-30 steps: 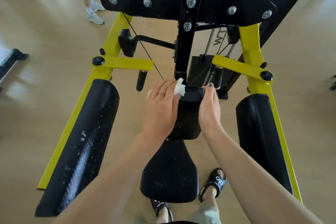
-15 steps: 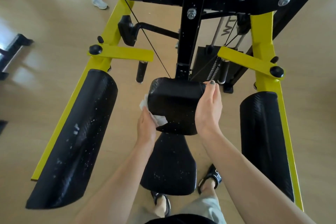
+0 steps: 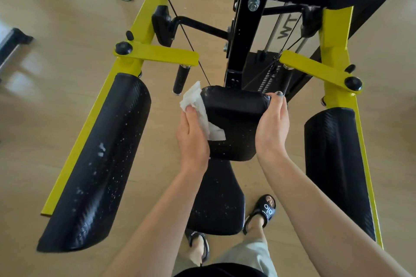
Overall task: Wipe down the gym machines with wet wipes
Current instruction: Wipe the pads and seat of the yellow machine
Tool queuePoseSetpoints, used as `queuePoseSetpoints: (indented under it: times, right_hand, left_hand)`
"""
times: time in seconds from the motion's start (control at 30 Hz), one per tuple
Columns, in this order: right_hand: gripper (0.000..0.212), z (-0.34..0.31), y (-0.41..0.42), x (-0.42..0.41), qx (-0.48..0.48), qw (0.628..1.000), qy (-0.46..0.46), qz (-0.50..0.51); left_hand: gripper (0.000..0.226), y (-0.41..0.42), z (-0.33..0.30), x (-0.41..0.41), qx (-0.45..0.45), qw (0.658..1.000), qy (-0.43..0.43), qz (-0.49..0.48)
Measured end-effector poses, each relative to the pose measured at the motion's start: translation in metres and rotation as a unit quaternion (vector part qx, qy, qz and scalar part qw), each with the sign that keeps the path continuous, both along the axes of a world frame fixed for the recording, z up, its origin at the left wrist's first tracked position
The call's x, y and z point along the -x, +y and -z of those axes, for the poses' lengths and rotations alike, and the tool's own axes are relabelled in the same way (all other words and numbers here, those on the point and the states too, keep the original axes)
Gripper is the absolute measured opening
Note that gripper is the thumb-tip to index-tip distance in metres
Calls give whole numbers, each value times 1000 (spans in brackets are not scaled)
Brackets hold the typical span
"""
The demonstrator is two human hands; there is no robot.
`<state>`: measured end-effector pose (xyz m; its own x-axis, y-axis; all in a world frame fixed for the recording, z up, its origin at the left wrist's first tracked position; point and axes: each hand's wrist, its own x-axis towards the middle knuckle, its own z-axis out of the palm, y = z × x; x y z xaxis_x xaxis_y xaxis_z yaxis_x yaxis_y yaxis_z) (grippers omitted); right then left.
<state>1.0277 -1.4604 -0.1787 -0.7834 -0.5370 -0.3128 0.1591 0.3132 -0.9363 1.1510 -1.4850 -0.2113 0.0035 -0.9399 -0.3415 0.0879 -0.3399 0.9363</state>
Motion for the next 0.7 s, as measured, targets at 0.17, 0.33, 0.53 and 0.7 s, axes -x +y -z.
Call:
queuePoseSetpoints:
  times: [0.17,0.33,0.53,0.7]
  right_hand:
    - [31,5,-1,0,2,1000,17,13]
    - [33,7,-2,-1,-4,999,43,18]
    - [34,4,-1,-2,-8,999,41,12]
    - [34,0,-1,-2,-14,999,40,9]
  left_hand:
    - [42,-17,52,-16,-137,989,-26,47]
    - [38,-19,80,-16,-227,971,-58,45]
    - [29,-8,107,-9,-314,949,32,-16]
    - [46,-13,95,4,-280,869,-321,252]
